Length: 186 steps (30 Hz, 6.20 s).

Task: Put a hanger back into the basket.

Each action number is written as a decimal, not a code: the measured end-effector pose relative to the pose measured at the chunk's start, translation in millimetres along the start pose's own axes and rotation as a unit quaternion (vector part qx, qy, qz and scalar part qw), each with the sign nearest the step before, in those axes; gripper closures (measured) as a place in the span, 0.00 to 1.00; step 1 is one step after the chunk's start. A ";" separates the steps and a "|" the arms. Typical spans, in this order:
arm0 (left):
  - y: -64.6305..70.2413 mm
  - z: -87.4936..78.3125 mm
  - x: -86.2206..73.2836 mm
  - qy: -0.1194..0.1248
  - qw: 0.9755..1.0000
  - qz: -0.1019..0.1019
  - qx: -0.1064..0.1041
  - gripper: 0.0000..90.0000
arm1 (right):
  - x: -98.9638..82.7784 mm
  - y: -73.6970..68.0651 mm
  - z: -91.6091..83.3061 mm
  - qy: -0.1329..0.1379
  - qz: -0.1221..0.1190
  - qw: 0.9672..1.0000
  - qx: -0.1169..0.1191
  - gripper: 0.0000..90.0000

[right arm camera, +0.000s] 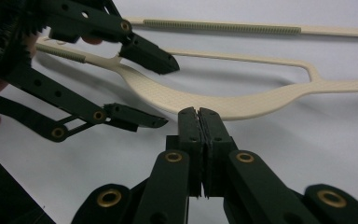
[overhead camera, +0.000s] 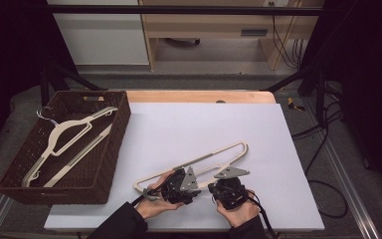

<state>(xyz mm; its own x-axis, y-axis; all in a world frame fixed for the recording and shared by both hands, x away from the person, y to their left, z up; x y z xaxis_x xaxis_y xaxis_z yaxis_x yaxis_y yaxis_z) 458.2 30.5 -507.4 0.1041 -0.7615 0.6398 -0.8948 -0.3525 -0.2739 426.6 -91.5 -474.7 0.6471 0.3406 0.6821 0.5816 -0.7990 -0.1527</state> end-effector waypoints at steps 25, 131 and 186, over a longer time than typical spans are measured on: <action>-15.1 -23.6 3.8 0.028 0.999 -0.012 0.018 0.79 | 17.9 77.8 -74.4 0.210 0.001 0.978 -0.001 0.43; -249.2 -299.4 -126.9 0.098 0.954 -0.235 0.159 0.96 | 6.4 101.6 -78.0 0.226 -0.024 0.974 -0.025 0.05; -251.4 -244.3 -245.7 -0.063 0.887 -0.395 0.232 0.72 | 6.9 100.2 -78.2 0.225 -0.024 0.974 -0.020 0.06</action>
<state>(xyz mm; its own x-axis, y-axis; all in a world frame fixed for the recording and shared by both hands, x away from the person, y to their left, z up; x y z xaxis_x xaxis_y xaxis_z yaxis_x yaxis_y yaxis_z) 551.5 439.1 -420.3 0.6932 -0.2215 0.6859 -0.2488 -0.9666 -0.0608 450.7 -207.9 -429.3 0.3337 0.1337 0.9332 0.5801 -0.8094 -0.0914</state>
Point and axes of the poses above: each handheld gripper's, and its own axes: z roughly forward along the jaws, x roughly out of its top, y roughly to its right, the point moved 6 cm from there along z, roughly forward along the jaws, and after that the axes turned 4 degrees about x, right-handed, at the moved point
